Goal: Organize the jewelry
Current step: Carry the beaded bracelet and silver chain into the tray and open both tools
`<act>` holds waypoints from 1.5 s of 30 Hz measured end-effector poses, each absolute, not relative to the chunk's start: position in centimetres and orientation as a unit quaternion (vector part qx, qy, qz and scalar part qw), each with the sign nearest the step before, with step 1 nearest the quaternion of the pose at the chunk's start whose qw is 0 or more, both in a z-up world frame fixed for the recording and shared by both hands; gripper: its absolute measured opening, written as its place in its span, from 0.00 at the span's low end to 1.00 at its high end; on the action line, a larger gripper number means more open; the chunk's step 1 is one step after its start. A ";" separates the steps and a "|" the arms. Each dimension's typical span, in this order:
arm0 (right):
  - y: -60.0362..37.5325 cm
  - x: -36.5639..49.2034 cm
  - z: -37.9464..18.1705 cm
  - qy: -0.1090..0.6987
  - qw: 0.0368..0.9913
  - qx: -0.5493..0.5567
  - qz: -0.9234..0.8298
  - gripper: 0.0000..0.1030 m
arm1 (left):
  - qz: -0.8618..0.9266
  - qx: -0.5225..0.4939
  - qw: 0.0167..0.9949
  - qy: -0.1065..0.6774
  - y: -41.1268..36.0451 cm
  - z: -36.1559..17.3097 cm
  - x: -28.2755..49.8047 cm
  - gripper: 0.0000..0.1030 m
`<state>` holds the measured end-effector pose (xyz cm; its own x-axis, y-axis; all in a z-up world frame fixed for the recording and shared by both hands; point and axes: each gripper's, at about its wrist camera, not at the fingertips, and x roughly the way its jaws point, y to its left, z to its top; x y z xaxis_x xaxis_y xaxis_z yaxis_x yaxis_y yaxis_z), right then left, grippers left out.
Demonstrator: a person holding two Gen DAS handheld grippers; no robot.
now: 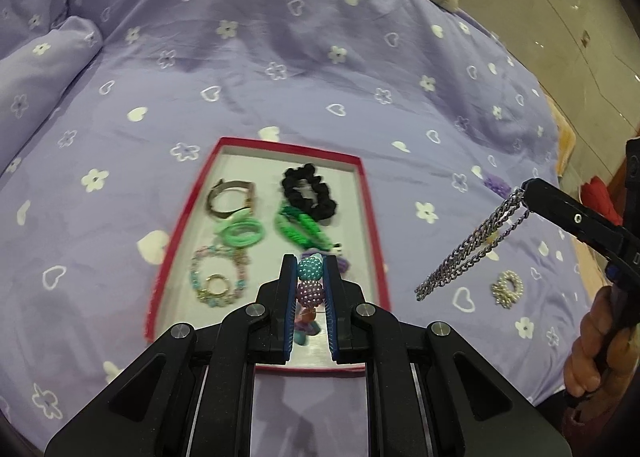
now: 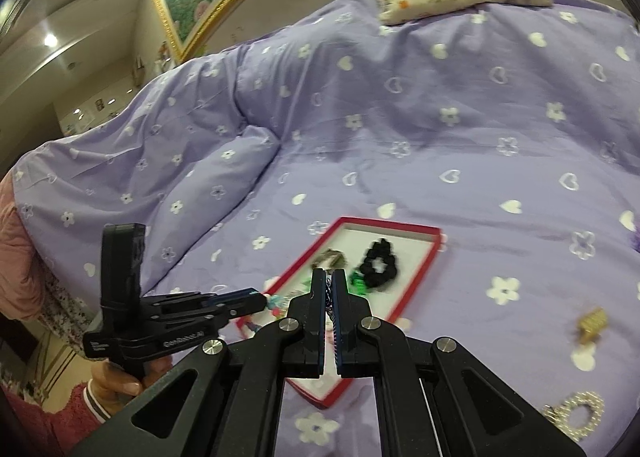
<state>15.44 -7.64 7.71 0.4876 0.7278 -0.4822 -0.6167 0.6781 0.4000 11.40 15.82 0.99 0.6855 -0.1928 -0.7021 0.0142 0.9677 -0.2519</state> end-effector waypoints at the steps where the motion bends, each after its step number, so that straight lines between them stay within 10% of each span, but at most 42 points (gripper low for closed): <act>1: -7.1 15.4 7.7 0.321 0.856 0.085 0.396 0.02 | -0.053 -0.116 0.910 0.394 16.3 0.7 11.4 0.11; 45: 0.2 17.1 -5.2 0.488 0.785 0.023 0.381 0.03 | -0.005 -0.142 0.864 0.482 20.5 -8.4 12.7 0.11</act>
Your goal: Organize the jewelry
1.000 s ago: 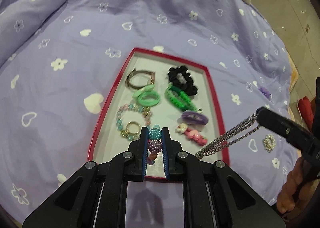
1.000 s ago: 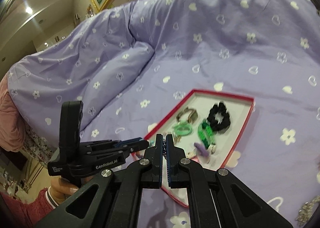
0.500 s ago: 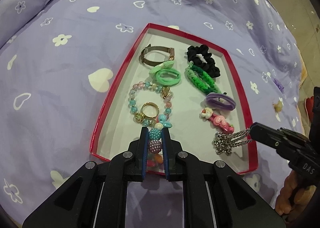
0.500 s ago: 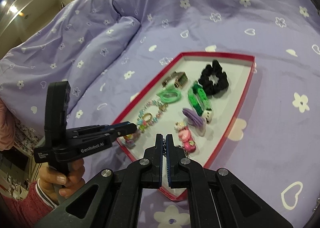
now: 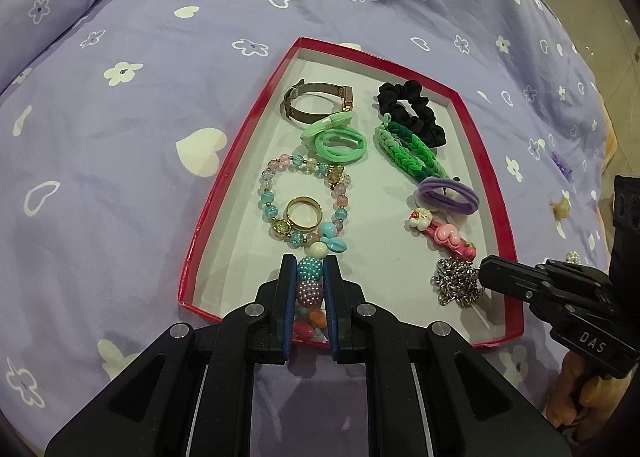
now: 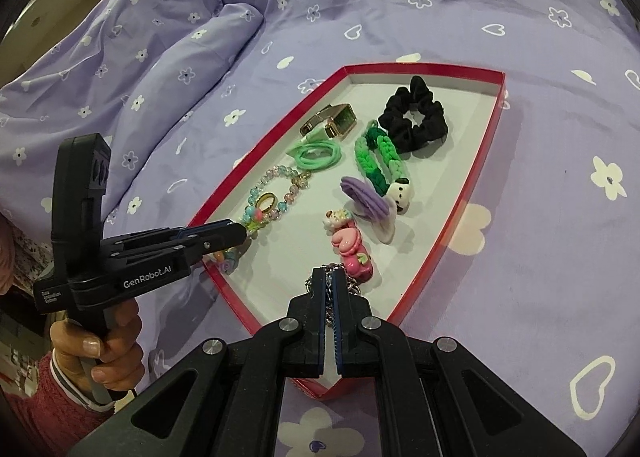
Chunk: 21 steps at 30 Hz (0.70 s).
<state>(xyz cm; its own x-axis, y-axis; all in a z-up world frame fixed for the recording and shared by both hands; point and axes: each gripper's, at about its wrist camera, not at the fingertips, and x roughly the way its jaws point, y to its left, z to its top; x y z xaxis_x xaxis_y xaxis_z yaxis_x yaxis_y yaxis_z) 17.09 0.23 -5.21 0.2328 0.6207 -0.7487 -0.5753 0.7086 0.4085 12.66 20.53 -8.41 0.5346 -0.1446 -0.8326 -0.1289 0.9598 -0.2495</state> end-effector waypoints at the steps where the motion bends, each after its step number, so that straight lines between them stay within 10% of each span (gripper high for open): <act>1: 0.3 17.1 -5.3 0.490 0.784 0.024 0.381 0.03 | -0.005 -0.143 0.864 0.483 20.6 -8.5 12.6 0.11; 21: -1.1 16.3 -3.0 0.470 0.793 0.052 0.384 0.33 | -0.002 -0.148 0.866 0.477 20.1 -7.2 12.0 0.49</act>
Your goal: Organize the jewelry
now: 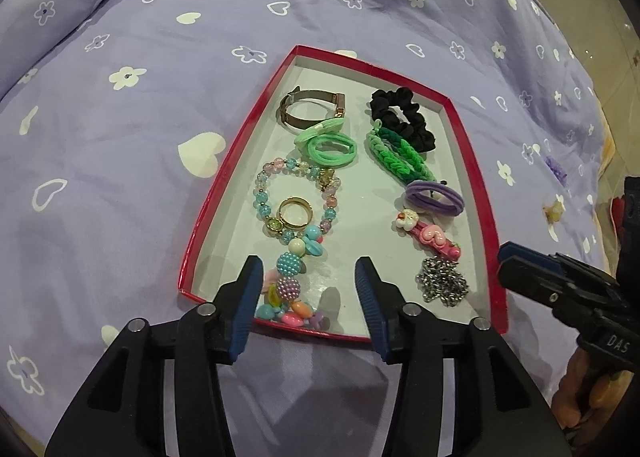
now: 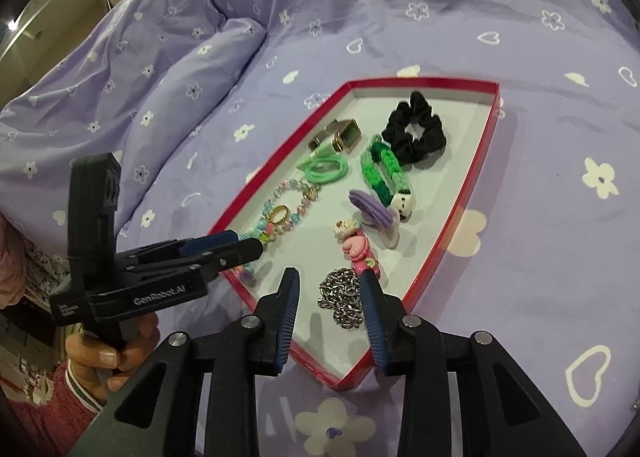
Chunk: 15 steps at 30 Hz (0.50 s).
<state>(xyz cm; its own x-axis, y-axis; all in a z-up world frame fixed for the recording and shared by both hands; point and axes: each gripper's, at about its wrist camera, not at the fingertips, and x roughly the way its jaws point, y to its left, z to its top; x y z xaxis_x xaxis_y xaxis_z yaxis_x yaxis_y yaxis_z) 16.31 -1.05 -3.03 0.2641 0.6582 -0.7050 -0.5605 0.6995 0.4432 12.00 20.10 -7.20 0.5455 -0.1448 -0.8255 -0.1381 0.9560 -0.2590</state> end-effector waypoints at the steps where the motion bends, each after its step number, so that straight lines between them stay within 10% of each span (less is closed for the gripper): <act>1: -1.2 16.2 -2.8 0.466 0.796 0.052 0.383 0.33 | 0.000 -0.148 0.867 0.476 20.1 -7.1 11.9 0.56; 5: -2.5 15.9 -2.0 0.452 0.808 0.074 0.370 0.56 | 0.013 -0.139 0.874 0.465 19.8 -6.1 10.8 0.75; 15: -5.8 14.1 -0.5 0.406 0.810 0.188 0.378 0.87 | 0.047 -0.169 0.884 0.433 20.8 -3.9 6.8 0.87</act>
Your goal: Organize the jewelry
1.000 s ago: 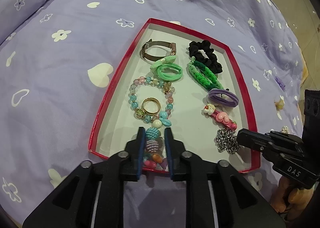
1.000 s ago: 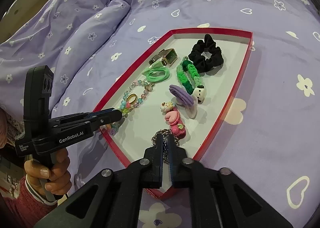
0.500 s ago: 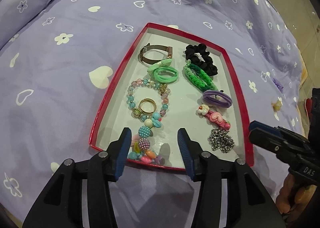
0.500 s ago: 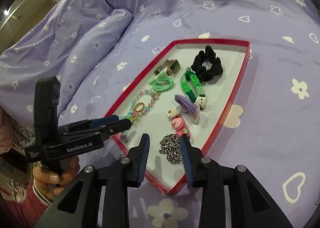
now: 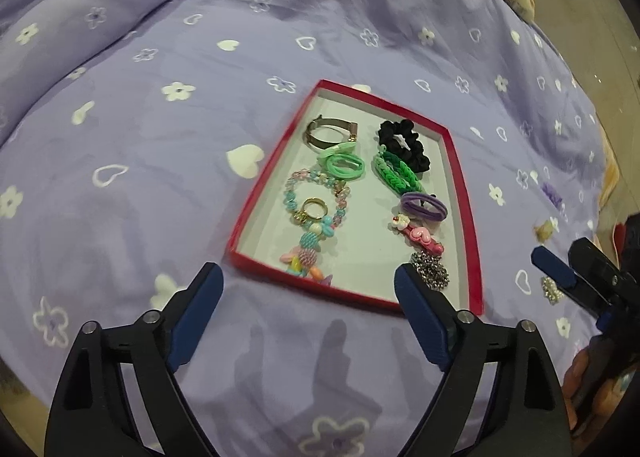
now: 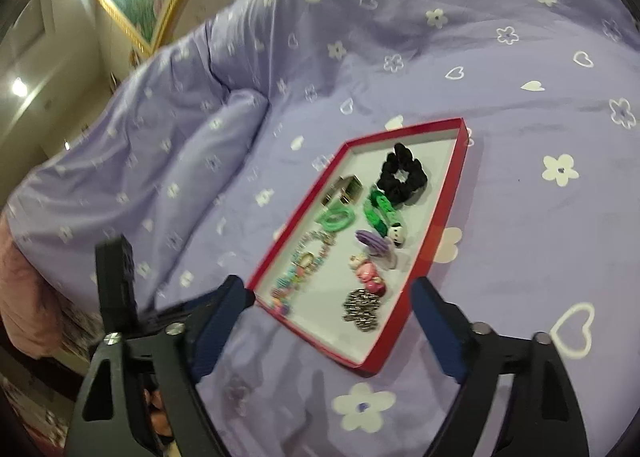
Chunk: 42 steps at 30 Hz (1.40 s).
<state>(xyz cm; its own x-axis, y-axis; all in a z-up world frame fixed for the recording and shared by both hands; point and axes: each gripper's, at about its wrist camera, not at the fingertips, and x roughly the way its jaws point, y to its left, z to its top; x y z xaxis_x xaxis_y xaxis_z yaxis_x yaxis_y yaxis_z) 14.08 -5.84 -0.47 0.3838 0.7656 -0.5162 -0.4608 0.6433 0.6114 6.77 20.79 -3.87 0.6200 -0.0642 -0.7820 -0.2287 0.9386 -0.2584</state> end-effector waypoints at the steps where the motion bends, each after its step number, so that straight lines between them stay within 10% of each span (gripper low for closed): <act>1: -5.9 13.7 -0.4 0.402 0.812 0.192 0.379 0.87 | 0.050 -0.172 0.885 0.430 20.8 -3.7 6.2 0.88; 26: -4.7 6.2 6.1 0.292 0.906 -0.032 0.304 1.00 | 0.145 -0.044 0.924 0.351 18.3 2.3 0.1 1.00; 42: -4.8 6.0 -1.1 0.326 0.897 0.001 0.298 1.00 | 0.162 -0.037 0.922 0.349 16.3 -2.7 -1.2 1.00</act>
